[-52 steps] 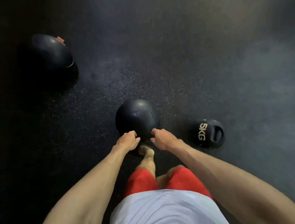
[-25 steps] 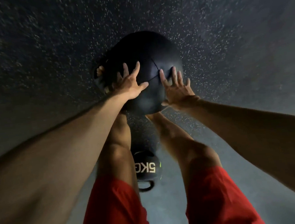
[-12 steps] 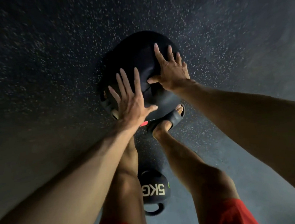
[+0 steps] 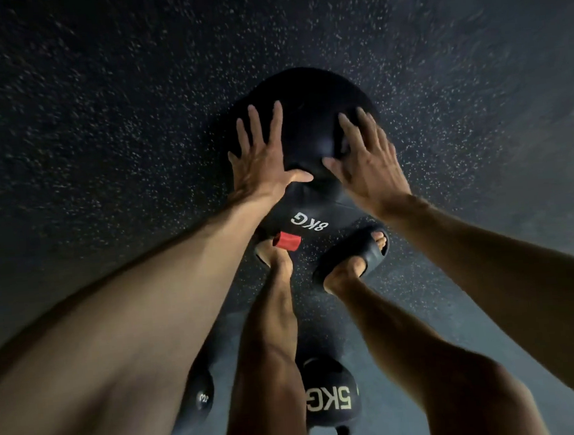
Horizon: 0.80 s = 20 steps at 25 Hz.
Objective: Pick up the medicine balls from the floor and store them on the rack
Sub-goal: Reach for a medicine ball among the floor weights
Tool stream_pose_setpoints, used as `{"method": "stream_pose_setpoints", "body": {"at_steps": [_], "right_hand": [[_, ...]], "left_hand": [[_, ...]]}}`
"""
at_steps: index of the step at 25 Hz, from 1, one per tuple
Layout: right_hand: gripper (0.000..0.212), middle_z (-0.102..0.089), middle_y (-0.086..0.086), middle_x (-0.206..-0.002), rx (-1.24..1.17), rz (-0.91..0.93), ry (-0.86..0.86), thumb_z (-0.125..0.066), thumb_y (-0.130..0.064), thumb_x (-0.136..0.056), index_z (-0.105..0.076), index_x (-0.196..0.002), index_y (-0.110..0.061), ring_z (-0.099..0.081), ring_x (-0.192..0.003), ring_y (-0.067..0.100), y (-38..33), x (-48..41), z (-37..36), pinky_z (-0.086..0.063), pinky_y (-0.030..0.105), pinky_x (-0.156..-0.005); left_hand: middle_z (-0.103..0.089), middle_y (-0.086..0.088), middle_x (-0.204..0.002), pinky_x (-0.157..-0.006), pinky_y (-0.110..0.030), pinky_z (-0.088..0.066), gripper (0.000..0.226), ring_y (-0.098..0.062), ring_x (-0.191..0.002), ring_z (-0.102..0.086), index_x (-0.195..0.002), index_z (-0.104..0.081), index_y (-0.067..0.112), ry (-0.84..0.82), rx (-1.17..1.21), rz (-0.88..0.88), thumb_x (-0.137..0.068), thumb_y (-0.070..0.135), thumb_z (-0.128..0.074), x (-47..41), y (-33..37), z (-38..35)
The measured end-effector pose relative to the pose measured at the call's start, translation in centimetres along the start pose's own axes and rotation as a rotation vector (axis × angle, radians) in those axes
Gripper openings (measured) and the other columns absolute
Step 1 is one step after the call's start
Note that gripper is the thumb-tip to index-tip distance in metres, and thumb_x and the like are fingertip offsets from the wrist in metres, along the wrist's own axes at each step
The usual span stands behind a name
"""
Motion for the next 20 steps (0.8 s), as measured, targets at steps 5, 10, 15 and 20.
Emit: {"method": "stream_pose_setpoints", "body": {"at_steps": [5, 10, 15, 20], "right_hand": [[0.116, 0.018, 0.015, -0.167, 0.111, 0.056, -0.195, -0.064, -0.066, -0.084, 0.018, -0.159, -0.031, 0.009, -0.155, 0.035, 2.4, 0.9, -1.5, -0.009, 0.056, -0.125], [0.118, 0.012, 0.018, -0.167, 0.139, 0.066, -0.208, -0.066, -0.065, -0.082, 0.019, -0.158, -0.032, 0.006, -0.154, 0.041, -1.5, -7.2, 0.6, -0.011, 0.058, -0.124], [0.107, 0.005, 0.014, -0.169, 0.154, 0.050, -0.264, -0.059, -0.066, -0.087, 0.015, -0.159, -0.035, -0.001, -0.154, 0.041, -4.8, -15.8, 3.9, -0.014, 0.058, -0.123], [0.087, 0.001, 0.009, -0.170, 0.131, 0.021, -0.305, -0.041, -0.067, -0.096, 0.004, -0.161, -0.032, -0.002, -0.154, 0.041, -8.6, -22.8, 5.5, -0.018, 0.061, -0.121]], "left_hand": [[-0.022, -0.008, -0.163, -0.107, -0.057, -0.035, 0.115, -0.033, -0.146, -0.025, -0.158, -0.012, 0.031, 0.123, 0.203, 0.178, -0.069, 0.062, -0.078, -2.9, -3.1, 4.1], [-0.042, -0.012, -0.149, -0.105, -0.049, -0.042, 0.074, -0.032, -0.136, -0.041, -0.151, -0.032, 0.018, 0.365, 0.350, 0.324, -0.093, 0.056, -0.056, -4.9, -5.2, 8.1], [-0.010, -0.022, -0.163, -0.117, -0.056, -0.020, 0.102, -0.039, -0.149, -0.014, -0.159, -0.011, 0.020, 0.353, 0.261, 0.223, -0.084, 0.070, -0.057, -3.0, -4.1, 6.8], [0.010, -0.025, -0.163, -0.116, -0.068, -0.008, 0.130, -0.043, -0.151, 0.009, -0.160, 0.003, 0.027, 0.358, 0.038, 0.198, -0.063, 0.082, -0.064, -4.6, -1.6, 8.0]]}}
Point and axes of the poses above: each hand's wrist, its own x-axis away from the middle knuckle, its own z-axis out of the back of the hand, y = z × x, the point moved 8 cm from there along -x, towards the middle knuckle
